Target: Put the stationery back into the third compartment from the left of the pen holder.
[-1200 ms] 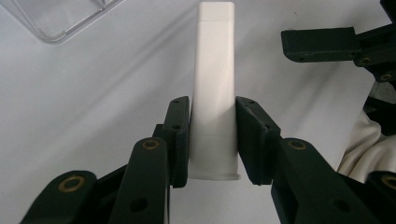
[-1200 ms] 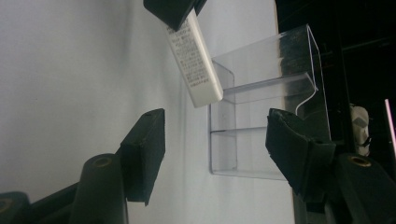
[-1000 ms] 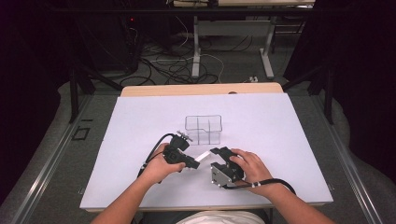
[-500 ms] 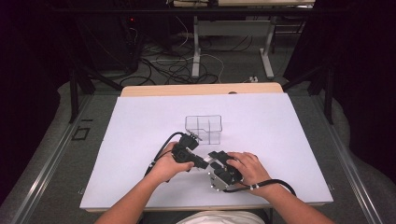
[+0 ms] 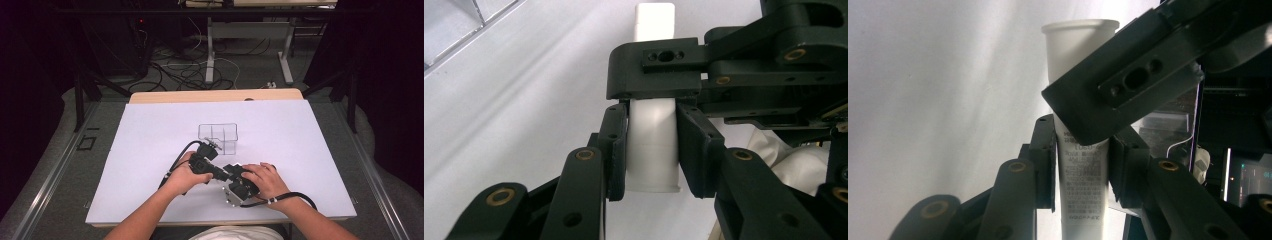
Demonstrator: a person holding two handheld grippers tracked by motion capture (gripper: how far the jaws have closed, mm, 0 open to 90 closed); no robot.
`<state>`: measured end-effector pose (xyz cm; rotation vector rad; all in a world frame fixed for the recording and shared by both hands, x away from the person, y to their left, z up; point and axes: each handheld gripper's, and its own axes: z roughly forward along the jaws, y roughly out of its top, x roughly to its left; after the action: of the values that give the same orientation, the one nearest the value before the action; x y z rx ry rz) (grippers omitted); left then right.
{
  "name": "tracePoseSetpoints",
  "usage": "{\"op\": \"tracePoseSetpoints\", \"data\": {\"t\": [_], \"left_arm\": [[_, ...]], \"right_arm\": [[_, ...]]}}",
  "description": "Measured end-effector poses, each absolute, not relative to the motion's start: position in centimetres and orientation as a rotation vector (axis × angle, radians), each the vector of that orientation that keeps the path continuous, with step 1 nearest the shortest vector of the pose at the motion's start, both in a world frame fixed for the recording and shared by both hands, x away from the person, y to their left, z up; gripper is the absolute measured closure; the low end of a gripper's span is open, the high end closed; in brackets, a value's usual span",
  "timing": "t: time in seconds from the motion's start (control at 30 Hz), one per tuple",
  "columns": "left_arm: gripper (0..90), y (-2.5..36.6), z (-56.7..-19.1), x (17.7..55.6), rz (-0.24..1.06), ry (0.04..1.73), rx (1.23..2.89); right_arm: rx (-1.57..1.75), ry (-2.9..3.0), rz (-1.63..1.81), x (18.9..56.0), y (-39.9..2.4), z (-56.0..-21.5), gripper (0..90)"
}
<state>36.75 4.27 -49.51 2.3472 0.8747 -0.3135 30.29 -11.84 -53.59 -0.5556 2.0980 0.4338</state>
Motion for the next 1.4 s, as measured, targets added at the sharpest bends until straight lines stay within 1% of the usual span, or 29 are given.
{"op": "tracePoseSetpoints", "data": {"t": [0.13,0.37,0.5,0.6,0.9,1.1,1.27,1.4], "left_arm": [[66.9,4.4,-49.6,36.8,-0.329,0.887,2.336],[65.9,4.6,-49.7,36.7,-0.321,0.886,2.312],[59.8,4.8,-49.5,36.6,-0.338,0.887,2.284],[55.2,5.1,-49.4,36.5,-0.317,0.893,2.27],[51.9,6.7,-49.1,36.8,-0.287,0.916,2.219],[47.2,7.9,-49.2,37.2,-0.216,0.944,2.176],[42.8,9.1,-49.9,37.5,-0.097,0.981,2.17],[40.5,10.1,-50.2,37.5,-0.014,0.978,2.2]], "right_arm": [[-0.56,2.085,0.438,30.3,-11.9,-53.7,69.0],[-0.565,2.077,0.436,30.4,-11.8,-53.7,69.4],[-0.553,2.093,0.417,30.4,-11.9,-53.5,69.4],[-0.545,2.091,0.423,30.5,-12.1,-53.5,69.4],[-0.532,2.1,0.413,30.8,-12.3,-53.6,69.4],[-0.516,2.093,0.411,30.9,-12.4,-53.8,69.4],[-0.524,2.108,0.406,31.0,-12.4,-53.6,69.4],[-0.51,2.101,0.421,31.1,-12.5,-53.5,69.4]]}}
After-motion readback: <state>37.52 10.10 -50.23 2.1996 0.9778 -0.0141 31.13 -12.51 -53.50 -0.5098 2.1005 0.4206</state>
